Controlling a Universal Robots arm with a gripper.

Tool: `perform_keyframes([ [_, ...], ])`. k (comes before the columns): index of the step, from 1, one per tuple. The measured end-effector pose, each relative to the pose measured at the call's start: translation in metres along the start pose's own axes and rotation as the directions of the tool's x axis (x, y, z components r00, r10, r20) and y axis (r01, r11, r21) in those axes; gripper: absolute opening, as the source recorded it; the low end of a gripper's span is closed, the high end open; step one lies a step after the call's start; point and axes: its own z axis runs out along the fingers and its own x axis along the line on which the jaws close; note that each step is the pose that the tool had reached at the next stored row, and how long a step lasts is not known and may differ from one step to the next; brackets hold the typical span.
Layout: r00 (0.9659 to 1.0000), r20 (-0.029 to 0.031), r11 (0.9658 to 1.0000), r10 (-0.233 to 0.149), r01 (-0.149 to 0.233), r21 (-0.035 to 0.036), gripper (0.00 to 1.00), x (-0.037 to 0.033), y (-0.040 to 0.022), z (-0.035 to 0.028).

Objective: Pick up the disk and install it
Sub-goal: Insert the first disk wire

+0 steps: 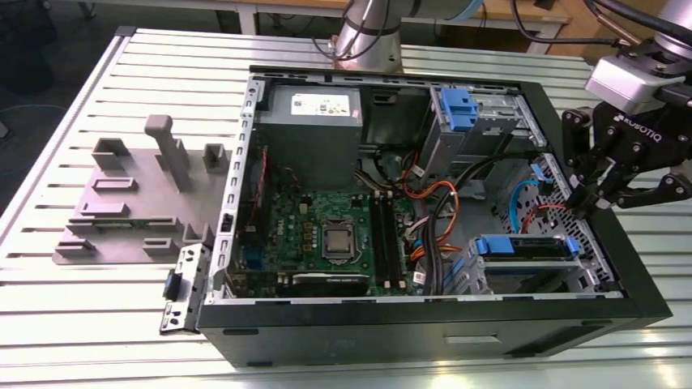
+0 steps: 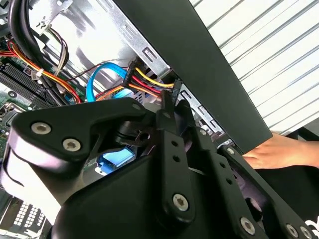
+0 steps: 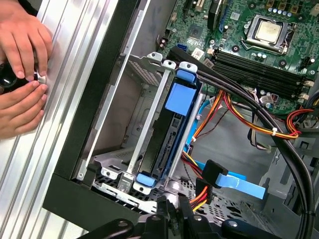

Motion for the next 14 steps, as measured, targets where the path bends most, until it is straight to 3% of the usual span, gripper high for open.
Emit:
perform_keyframes([
  [12, 1.0000, 0.0000, 1.0000, -0.001, 0.001, 0.0001, 0.22, 0.0000, 0.0000, 0.0000],
  [14, 1.0000, 0.0000, 1.0000, -0.001, 0.001, 0.0002, 0.30, 0.0000, 0.0000, 0.0000],
])
